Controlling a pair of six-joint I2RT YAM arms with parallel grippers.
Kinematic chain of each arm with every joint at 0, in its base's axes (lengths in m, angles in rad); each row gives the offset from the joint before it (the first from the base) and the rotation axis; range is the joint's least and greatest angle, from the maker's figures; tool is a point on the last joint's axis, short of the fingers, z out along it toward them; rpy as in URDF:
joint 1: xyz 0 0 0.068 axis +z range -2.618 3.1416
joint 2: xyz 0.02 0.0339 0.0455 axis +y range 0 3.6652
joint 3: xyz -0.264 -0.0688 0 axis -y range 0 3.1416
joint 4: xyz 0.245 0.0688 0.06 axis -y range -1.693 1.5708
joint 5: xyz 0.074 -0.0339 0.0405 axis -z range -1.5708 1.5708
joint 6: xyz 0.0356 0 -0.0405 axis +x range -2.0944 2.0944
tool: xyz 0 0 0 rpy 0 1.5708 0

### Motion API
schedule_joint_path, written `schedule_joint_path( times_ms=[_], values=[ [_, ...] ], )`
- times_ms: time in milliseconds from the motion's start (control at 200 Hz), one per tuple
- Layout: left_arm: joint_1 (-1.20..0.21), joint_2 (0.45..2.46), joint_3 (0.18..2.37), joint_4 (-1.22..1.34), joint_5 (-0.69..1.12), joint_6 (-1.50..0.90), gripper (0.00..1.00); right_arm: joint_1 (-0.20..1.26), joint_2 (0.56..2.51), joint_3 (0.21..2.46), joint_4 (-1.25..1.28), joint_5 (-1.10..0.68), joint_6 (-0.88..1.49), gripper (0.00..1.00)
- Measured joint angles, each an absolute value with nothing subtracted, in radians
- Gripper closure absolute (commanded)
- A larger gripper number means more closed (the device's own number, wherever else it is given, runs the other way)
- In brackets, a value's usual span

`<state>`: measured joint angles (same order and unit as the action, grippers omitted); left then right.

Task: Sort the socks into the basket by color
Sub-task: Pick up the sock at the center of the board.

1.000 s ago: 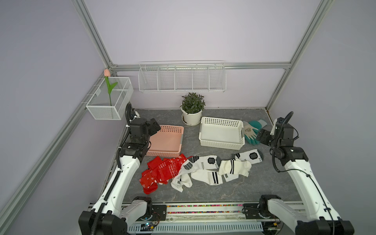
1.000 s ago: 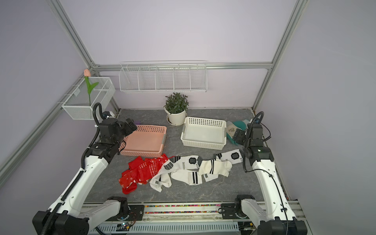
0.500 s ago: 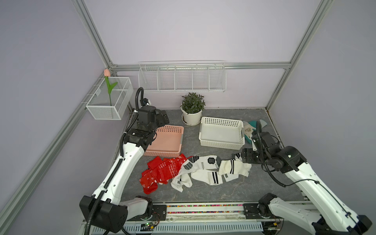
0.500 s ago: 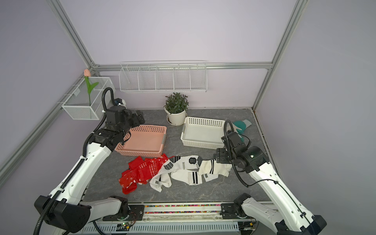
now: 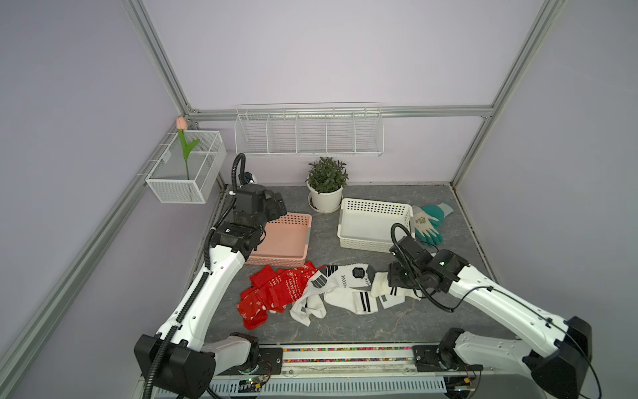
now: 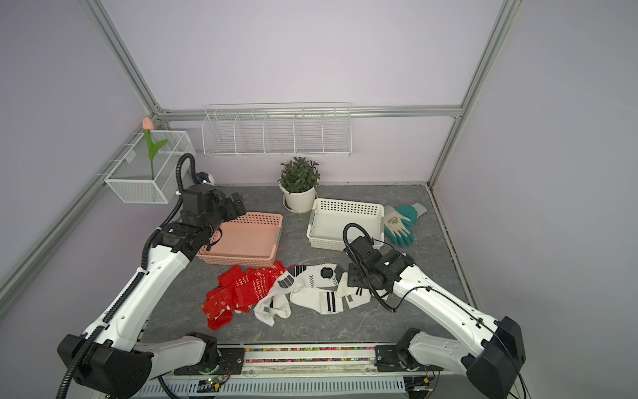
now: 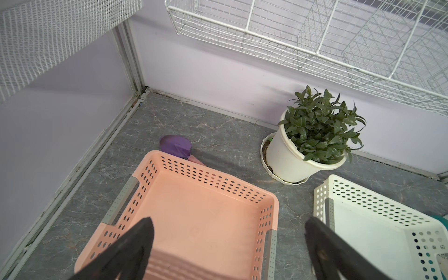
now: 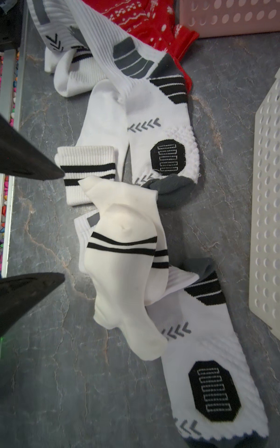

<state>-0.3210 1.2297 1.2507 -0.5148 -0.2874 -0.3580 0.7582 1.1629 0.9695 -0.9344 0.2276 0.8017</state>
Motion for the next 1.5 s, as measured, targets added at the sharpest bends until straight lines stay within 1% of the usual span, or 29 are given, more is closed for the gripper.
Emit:
schedule_joint_path(
  times_ms=[160,325,495,710,985,1145,1339,1364,1429,1499],
  values=[
    [-0.321,1.230,1.231,-0.515,-0.279,-0.358,0.01,0.760,1.203,0.951,-0.860,0.222,0.832,0.49],
    [-0.321,1.223,1.224,-0.516,-0.280,-0.358,0.01,0.761,1.243,0.944,-0.803,0.207,0.842,0.51],
    [-0.321,1.193,1.212,-0.514,-0.284,-0.358,0.01,0.761,1.306,0.926,-0.767,0.190,0.850,0.55],
    [-0.321,1.169,1.204,-0.513,-0.288,-0.358,0.01,0.761,1.339,0.920,-0.744,0.189,0.857,0.61],
    [-0.321,1.168,1.190,-0.507,-0.291,-0.358,0.01,0.761,1.375,0.902,-0.720,0.186,0.858,0.63],
    [-0.321,1.163,1.189,-0.507,-0.291,-0.358,0.01,0.761,1.378,0.883,-0.696,0.186,0.861,0.67],
    [-0.321,1.160,1.188,-0.506,-0.291,-0.358,0.01,0.761,1.409,0.870,-0.688,0.186,0.860,0.68],
    [-0.321,1.159,1.187,-0.505,-0.291,-0.358,0.01,0.761,1.411,0.870,-0.686,0.186,0.860,0.69],
    [-0.321,1.156,1.183,-0.504,-0.291,-0.358,0.01,0.761,1.411,0.868,-0.681,0.186,0.859,0.76],
    [-0.321,1.153,1.177,-0.499,-0.291,-0.358,0.01,0.761,1.412,0.863,-0.675,0.186,0.859,0.78]
  ],
)
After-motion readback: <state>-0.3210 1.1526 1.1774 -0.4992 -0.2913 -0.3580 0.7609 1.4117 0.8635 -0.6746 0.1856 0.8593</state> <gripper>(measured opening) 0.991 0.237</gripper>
